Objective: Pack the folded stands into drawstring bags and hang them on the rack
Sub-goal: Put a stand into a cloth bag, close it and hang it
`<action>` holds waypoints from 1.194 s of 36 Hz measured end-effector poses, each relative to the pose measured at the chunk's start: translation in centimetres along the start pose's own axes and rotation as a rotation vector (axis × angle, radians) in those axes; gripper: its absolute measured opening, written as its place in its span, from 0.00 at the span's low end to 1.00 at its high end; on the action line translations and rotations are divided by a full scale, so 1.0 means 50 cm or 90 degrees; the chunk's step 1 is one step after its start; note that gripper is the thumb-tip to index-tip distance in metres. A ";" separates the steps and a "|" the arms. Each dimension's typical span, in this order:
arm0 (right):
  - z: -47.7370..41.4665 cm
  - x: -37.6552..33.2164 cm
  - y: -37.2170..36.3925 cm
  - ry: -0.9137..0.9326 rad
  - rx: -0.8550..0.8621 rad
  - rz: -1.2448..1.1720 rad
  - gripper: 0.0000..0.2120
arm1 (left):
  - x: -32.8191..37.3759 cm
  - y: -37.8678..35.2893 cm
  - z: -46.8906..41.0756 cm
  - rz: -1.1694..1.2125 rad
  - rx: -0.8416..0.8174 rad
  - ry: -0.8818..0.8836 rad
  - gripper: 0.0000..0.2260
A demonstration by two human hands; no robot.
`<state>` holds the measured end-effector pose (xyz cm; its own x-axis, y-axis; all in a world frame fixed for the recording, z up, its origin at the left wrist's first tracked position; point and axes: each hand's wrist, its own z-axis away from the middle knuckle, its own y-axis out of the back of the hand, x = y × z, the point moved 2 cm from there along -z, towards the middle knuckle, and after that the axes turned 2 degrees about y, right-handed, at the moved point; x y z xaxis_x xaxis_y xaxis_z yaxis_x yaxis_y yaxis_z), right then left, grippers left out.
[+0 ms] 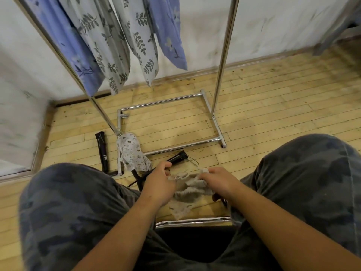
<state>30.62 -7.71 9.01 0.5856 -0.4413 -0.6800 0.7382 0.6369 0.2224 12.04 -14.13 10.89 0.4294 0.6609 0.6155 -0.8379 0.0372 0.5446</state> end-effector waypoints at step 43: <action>-0.004 -0.014 0.038 0.097 0.282 0.144 0.04 | -0.005 0.017 -0.016 -0.252 0.066 -0.107 0.30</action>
<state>31.57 -6.05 9.76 0.7160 -0.2054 -0.6672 0.6889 0.3623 0.6278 10.98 -13.67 10.75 0.7667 0.4787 0.4278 -0.5634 0.1823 0.8058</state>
